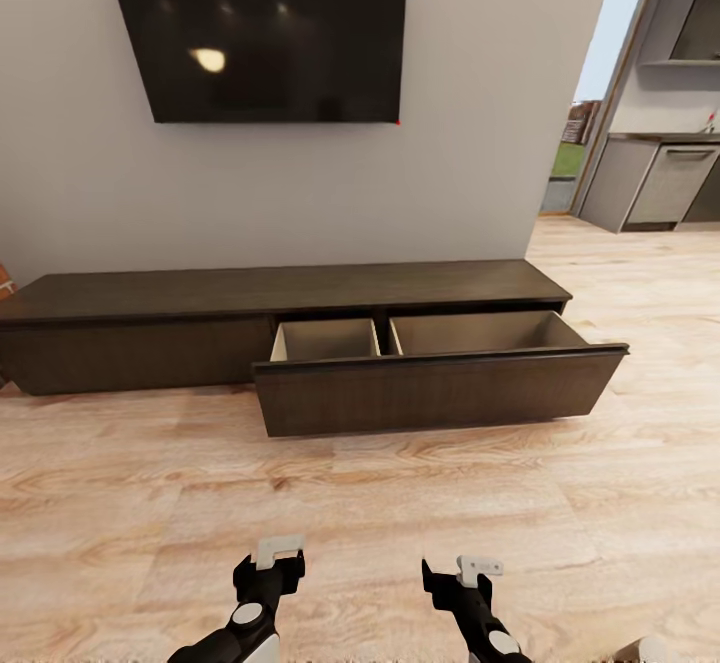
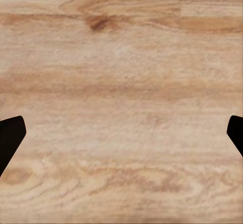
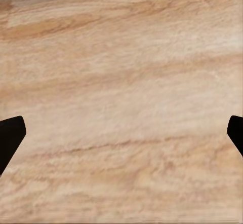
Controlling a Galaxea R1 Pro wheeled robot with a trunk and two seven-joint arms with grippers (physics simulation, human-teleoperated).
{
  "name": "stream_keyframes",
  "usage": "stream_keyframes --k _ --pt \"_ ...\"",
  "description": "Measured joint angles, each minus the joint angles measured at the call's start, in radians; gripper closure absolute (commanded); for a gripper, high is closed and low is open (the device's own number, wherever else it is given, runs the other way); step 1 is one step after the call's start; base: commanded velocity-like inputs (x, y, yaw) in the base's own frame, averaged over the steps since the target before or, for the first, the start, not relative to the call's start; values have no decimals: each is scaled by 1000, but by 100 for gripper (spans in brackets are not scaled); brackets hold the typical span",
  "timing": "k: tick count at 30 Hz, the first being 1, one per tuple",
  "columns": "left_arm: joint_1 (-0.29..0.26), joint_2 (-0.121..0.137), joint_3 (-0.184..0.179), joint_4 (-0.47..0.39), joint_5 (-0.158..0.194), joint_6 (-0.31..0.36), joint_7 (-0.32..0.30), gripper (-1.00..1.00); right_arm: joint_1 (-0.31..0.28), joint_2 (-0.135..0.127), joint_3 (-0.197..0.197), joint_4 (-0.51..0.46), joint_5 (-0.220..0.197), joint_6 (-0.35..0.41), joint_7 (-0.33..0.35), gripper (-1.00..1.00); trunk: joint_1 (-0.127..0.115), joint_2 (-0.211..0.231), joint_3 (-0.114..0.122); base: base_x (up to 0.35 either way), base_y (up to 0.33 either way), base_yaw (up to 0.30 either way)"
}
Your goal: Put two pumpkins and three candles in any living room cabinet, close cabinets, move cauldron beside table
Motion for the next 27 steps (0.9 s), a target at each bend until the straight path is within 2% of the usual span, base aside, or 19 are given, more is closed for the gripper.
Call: stream_keyframes --k 2,11,17,22,26,27 --pt "0 0 0 0 0 0 0 -100 0 0 0 0 0 0 0 -100 1 0 -8 0 0 0" --pt "0 0 0 0 0 -35 0 -100 0 0 -2 -1 0 -7 1 -100 1 -1 -8 0 0 0" --pt "0 -1 -2 0 -3 -39 -1 -100 0 2 -2 5 -1 -106 1 -100 1 -1 -8 0 0 0" --pt "-1 -5 -18 -3 -9 -45 -1 -100 -1 3 -5 3 -3 -120 -7 -100 1 -1 -8 0 0 0" --pt "-1 -7 -21 -1 -30 -86 -1 -100 -2 4 -6 0 -6 -125 -10 -100 1 -1 -8 5 0 0" --pt "-1 -8 -21 1 -46 -99 -1 -100 -2 4 -6 0 -7 -126 -10 -100 1 -1 -8 78 0 0"
